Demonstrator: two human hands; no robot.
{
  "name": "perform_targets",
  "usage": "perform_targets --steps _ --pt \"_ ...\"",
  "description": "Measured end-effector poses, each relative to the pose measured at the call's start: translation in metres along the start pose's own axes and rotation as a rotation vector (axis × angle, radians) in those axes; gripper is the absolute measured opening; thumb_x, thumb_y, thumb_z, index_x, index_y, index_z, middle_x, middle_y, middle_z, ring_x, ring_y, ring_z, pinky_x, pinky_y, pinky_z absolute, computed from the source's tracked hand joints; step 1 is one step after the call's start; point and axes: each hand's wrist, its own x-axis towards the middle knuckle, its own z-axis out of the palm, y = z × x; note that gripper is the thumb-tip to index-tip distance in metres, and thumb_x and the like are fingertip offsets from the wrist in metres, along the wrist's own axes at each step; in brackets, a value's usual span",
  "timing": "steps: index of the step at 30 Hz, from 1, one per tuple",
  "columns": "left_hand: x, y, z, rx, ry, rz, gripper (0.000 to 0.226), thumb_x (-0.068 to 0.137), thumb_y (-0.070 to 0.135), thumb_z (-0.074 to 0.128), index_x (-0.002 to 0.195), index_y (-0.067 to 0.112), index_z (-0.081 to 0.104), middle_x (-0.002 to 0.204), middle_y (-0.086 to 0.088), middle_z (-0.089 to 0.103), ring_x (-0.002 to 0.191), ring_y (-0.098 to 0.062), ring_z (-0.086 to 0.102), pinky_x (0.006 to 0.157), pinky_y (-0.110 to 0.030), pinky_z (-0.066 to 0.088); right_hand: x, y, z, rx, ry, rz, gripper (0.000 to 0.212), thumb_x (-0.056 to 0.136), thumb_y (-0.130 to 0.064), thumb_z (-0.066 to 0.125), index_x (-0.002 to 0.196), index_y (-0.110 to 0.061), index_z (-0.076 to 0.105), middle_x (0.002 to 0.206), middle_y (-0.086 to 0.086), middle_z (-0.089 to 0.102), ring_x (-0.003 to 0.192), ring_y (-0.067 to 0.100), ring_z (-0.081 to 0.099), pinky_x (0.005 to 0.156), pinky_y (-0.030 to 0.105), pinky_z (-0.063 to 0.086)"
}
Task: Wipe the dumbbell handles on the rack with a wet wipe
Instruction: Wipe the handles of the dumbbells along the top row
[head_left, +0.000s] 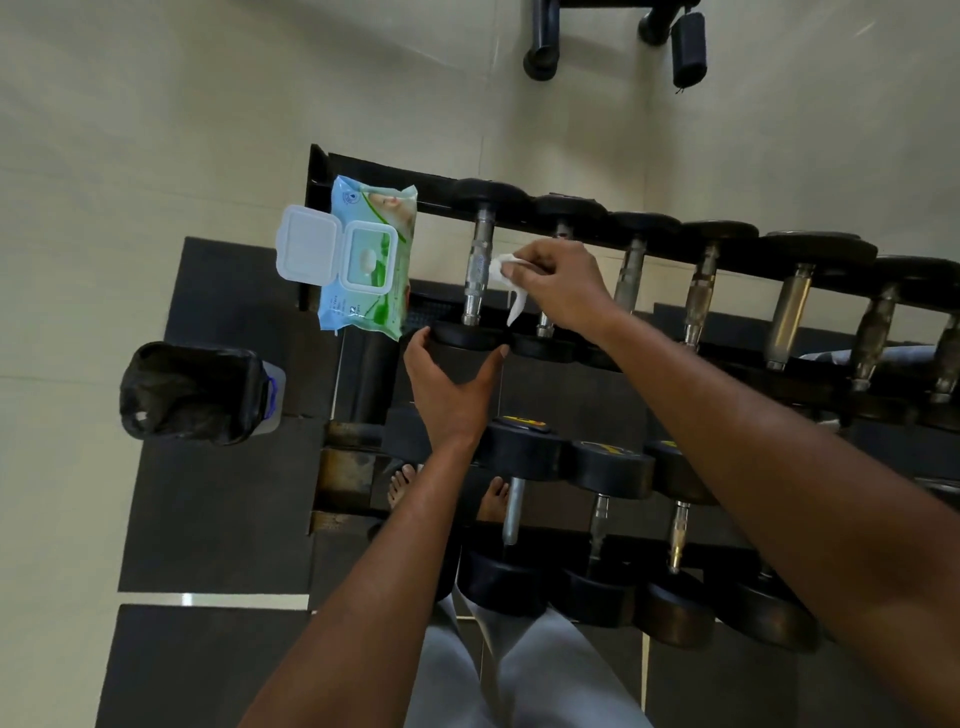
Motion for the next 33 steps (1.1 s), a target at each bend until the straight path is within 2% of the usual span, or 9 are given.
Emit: perform_targets --steps 7,10,12,14,16,17,22,28,33 --pt "0.002 -0.006 0.004 -0.036 0.042 -0.025 0.083 0.077 0.052 0.094 0.144 0.017 0.060 0.135 0.004 0.069 0.127 -0.006 0.064 0.110 -0.033 0.053 -0.005 0.015 0.004 -0.048 0.075 -0.066 0.014 0.097 -0.037 0.077 0.106 -0.027 0.077 0.096 -0.014 0.072 0.093 0.001 0.067 0.076 0.015 0.047" --pt "0.011 -0.006 0.000 -0.100 -0.064 -0.102 0.051 0.088 0.046 0.086 0.130 0.026 0.068 0.116 0.013 0.076 0.110 0.003 0.069 0.103 -0.038 0.057 -0.003 0.014 0.010 -0.057 0.082 -0.095 0.012 0.098 -0.036 0.076 0.105 -0.026 0.077 0.097 -0.012 0.073 0.093 0.005 0.068 0.081 0.024 0.056" --pt "0.013 -0.003 -0.002 -0.104 -0.108 -0.122 0.056 0.091 0.051 0.079 0.137 0.022 0.065 0.124 0.010 0.073 0.117 -0.002 0.066 0.110 -0.040 0.053 -0.003 0.012 0.014 -0.062 0.083 -0.117 0.011 0.099 -0.035 0.074 0.105 -0.026 0.077 0.096 -0.012 0.073 0.092 0.006 0.068 0.085 0.032 0.060" --pt "0.009 0.001 0.000 -0.106 -0.102 -0.086 0.066 0.090 0.052 0.082 0.139 0.015 0.060 0.133 0.001 0.063 0.123 -0.005 0.059 0.110 -0.027 0.050 -0.003 0.009 0.017 -0.072 0.095 -0.138 0.010 0.099 -0.034 0.074 0.105 -0.025 0.076 0.096 -0.011 0.073 0.092 0.007 0.068 0.086 0.036 0.060" --pt "0.004 0.007 0.005 -0.074 -0.052 -0.054 0.075 0.083 0.048 0.091 0.137 0.009 0.056 0.133 -0.003 0.054 0.119 -0.003 0.055 0.098 -0.006 0.045 -0.001 0.006 0.021 -0.071 0.110 -0.158 0.011 0.099 -0.033 0.073 0.105 -0.025 0.076 0.096 -0.011 0.073 0.092 0.007 0.069 0.086 0.036 0.060" --pt "0.003 0.010 0.006 -0.059 -0.027 -0.046 0.080 0.079 0.047 0.095 0.136 0.008 0.055 0.132 -0.002 0.054 0.117 -0.001 0.056 0.094 -0.005 0.044 0.000 0.005 0.023 -0.070 0.116 -0.169 0.011 0.100 -0.033 0.073 0.105 -0.024 0.076 0.097 -0.011 0.074 0.092 0.007 0.069 0.086 0.035 0.060" --pt "0.014 0.005 0.004 -0.030 0.035 -0.052 0.083 0.067 0.060 0.097 0.126 0.014 0.061 0.117 0.005 0.068 0.105 -0.004 0.068 0.090 -0.029 0.060 0.004 0.002 0.029 -0.108 0.115 -0.200 0.011 0.102 -0.032 0.071 0.109 -0.025 0.075 0.104 -0.009 0.074 0.097 0.008 0.067 0.086 0.028 0.056" --pt "0.032 -0.005 -0.014 -0.006 -0.113 -0.127 0.064 0.068 0.066 0.094 0.107 0.020 0.071 0.094 0.008 0.078 0.090 -0.007 0.076 0.081 -0.042 0.066 0.009 0.005 0.027 -0.197 0.184 -0.286 0.013 0.103 -0.030 0.069 0.112 -0.023 0.075 0.104 -0.007 0.075 0.094 0.010 0.067 0.084 0.031 0.057" --pt "0.043 -0.002 -0.023 -0.098 -0.302 -0.237 0.057 0.078 0.061 0.089 0.110 0.017 0.073 0.106 -0.004 0.078 0.097 -0.027 0.078 0.068 -0.041 0.067 0.020 -0.003 0.029 -0.305 0.277 -0.419 0.017 0.105 -0.030 0.065 0.114 -0.020 0.074 0.104 -0.004 0.076 0.094 0.013 0.069 0.081 0.037 0.060"
